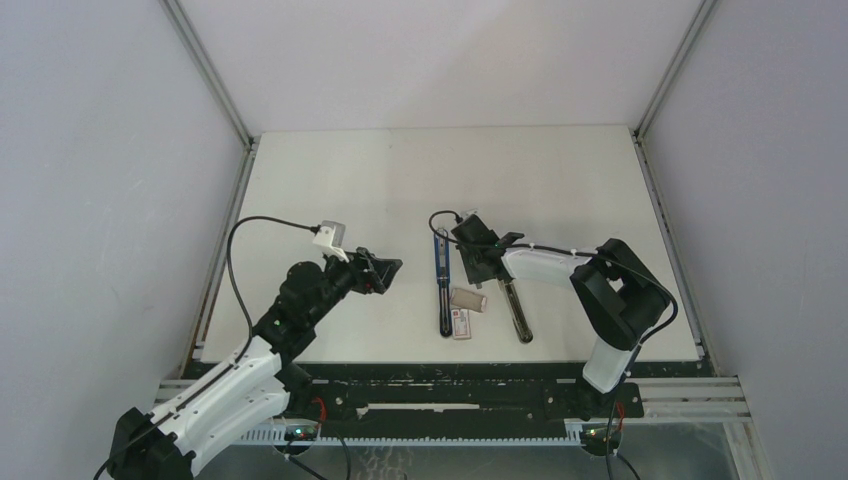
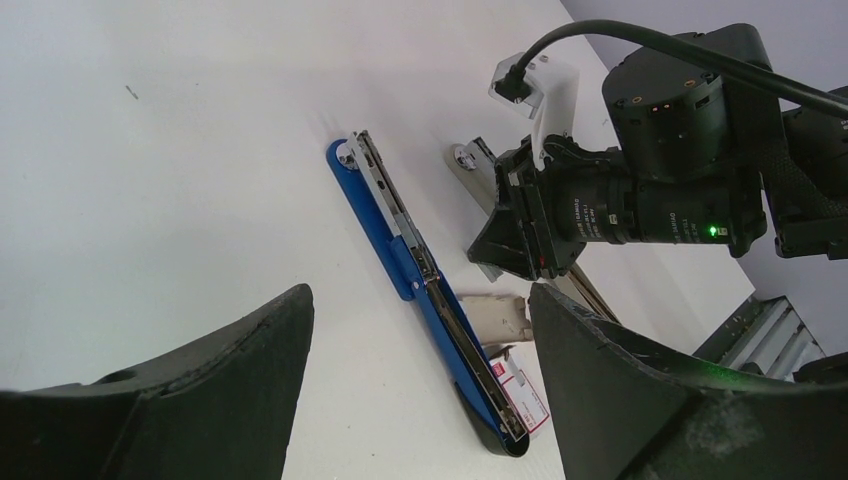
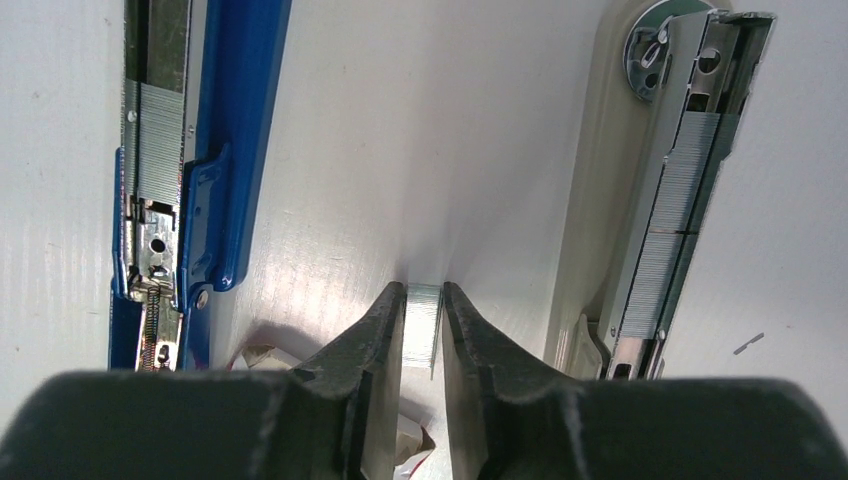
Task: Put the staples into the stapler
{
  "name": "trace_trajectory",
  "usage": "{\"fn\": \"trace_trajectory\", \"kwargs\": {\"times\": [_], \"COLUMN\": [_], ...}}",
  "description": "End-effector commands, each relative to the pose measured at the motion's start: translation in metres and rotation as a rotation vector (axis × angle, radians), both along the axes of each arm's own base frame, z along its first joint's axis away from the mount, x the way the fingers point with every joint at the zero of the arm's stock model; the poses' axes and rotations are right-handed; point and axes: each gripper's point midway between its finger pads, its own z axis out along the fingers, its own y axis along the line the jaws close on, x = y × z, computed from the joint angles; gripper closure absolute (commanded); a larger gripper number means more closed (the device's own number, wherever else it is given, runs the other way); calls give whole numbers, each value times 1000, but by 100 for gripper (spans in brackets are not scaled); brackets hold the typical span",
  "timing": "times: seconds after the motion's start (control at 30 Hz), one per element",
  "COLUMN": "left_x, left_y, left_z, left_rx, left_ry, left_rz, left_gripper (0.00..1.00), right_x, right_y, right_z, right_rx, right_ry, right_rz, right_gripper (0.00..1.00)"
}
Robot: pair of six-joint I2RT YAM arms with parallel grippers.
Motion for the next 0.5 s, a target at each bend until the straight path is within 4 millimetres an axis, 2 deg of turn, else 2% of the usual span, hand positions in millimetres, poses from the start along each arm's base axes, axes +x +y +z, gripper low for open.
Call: {"fn": "trace_trajectory", "kwargs": {"times": [0.0,0.1,0.2,0.3,0.47], "left_x": [-1,-1,-2,-6,-23], "left_y": [-1,0,-2,-10,-33], "left_z": [7,7,10,18,47], "left_rx": [-25,-36,-69,-129,-291], "left_ry": [-20,-15,-13,-17,-28], "left_rz": [-1,8,6,-33,-161], "left_gripper": [17,17,17,17,17], "right_x": [6,6,8,10,0], "right_y": [11,14,17,24,41], "right_z": [7,15,32,64,126], "right_rx": [39,68,135,252,513], "right_ry": [-7,-11,-29,-62,-128], "right_rz": [-10,-4,0,16,100], "right_gripper": [85,89,90,90,90]}}
